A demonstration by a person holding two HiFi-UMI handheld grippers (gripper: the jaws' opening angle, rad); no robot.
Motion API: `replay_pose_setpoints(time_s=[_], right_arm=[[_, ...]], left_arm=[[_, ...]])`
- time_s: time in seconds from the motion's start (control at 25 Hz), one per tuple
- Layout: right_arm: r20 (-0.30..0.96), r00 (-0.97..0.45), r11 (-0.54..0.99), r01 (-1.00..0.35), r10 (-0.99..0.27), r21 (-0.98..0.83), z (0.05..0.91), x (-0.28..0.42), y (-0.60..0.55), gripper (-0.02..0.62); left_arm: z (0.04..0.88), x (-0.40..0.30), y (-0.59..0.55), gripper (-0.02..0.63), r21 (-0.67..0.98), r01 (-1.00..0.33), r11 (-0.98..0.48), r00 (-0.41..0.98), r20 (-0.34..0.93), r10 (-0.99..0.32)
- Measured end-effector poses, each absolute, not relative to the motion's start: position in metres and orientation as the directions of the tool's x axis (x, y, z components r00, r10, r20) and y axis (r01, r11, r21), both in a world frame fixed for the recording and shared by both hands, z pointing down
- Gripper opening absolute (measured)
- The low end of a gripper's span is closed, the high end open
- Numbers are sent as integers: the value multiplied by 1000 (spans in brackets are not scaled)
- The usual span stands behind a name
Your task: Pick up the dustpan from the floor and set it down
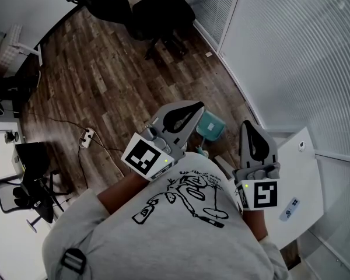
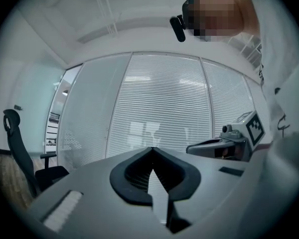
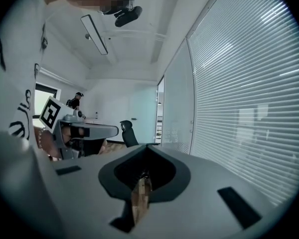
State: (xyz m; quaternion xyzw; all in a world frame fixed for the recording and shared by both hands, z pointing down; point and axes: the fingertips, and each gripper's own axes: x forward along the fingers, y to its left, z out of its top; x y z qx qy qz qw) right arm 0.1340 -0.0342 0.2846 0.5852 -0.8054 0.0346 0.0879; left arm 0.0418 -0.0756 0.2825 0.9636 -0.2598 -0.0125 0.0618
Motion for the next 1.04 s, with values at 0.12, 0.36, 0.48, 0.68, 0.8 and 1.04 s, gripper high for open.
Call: replay_pose_setpoints(time_s=[0.12, 0.36, 0.48, 0.68, 0.8, 1.04], right_arm=[[185, -295, 309, -950, -937, 47, 284, 134, -33, 5], [165, -290, 305, -950, -943, 73, 280, 137, -34, 5], [174, -289, 303, -951, -942, 63, 279, 136, -34, 5], [182, -286, 303, -950, -941, 71, 283, 135, -32, 5], [190, -286, 301, -952, -939, 52, 283, 132, -33, 5], [188, -281, 297, -953, -941, 66, 282, 134, -39, 5]], left_arm=[[278, 41, -75, 2, 118, -502, -857, 863, -3, -505], [275, 41, -74, 2, 115, -489, -865, 870, -7, -493], [272, 41, -73, 2, 115, -487, -866, 871, -6, -490], [273, 39, -71, 2, 119, -484, -867, 872, -12, -489], [275, 39, -72, 2, 120, -483, -867, 873, -10, -488], [273, 38, -78, 2, 120, -484, -867, 873, -8, -488]])
